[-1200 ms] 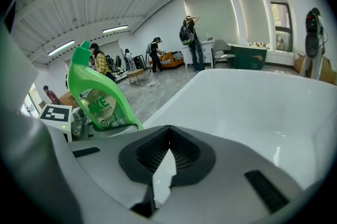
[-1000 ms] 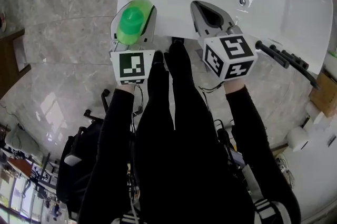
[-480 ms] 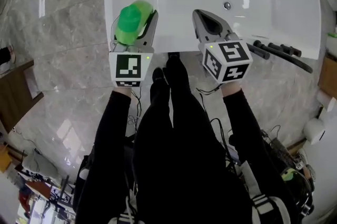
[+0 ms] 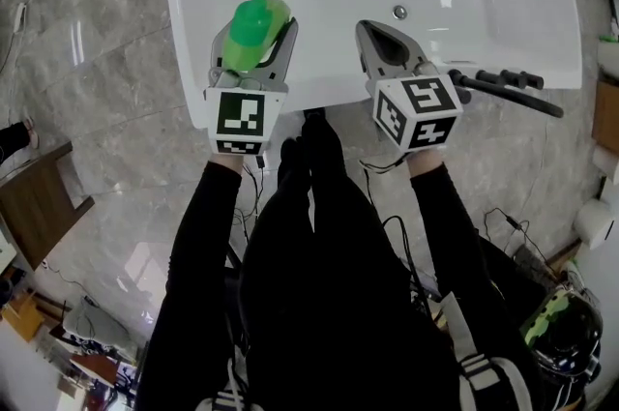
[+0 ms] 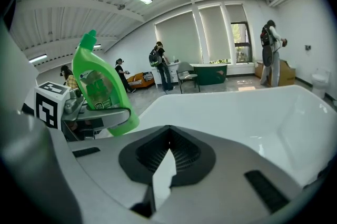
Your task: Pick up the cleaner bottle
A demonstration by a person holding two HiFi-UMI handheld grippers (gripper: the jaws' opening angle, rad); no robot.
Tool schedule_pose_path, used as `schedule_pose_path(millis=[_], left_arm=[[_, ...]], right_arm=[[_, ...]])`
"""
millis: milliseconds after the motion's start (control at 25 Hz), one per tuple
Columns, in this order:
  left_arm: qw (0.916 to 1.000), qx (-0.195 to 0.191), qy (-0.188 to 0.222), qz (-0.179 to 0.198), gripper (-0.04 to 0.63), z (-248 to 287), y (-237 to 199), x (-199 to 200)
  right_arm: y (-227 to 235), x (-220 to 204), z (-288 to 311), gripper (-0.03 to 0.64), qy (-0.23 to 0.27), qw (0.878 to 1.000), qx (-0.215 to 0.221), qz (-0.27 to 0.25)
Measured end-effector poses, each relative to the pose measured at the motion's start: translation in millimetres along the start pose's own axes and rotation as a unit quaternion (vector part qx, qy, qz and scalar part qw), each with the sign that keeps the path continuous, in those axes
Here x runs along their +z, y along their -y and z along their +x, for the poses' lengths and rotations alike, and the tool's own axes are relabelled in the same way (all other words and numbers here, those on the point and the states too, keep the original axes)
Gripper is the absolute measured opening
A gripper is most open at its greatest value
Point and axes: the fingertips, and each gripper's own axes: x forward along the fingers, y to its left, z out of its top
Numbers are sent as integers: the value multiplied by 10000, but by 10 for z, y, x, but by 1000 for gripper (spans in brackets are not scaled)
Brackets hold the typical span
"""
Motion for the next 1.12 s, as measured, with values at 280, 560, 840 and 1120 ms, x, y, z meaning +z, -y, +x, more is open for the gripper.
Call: schedule_pose_path(millis=[280,560,840,1120], left_arm=[[9996,-240,64,137,199,166,163,168],[9988,-458,35,195,198,264,368,243],[9985,-533,63,96,198,328,511,314],[9983,-561,59,113,196,326,564,326]], right_arm=[[170,53,-99,2,113,9998,-122,128],[283,126,-225,2,286,9992,-245,161],[389,256,-368,2,482,9984,-276,114],[395,272,-368,2,519,9984,-222,84]])
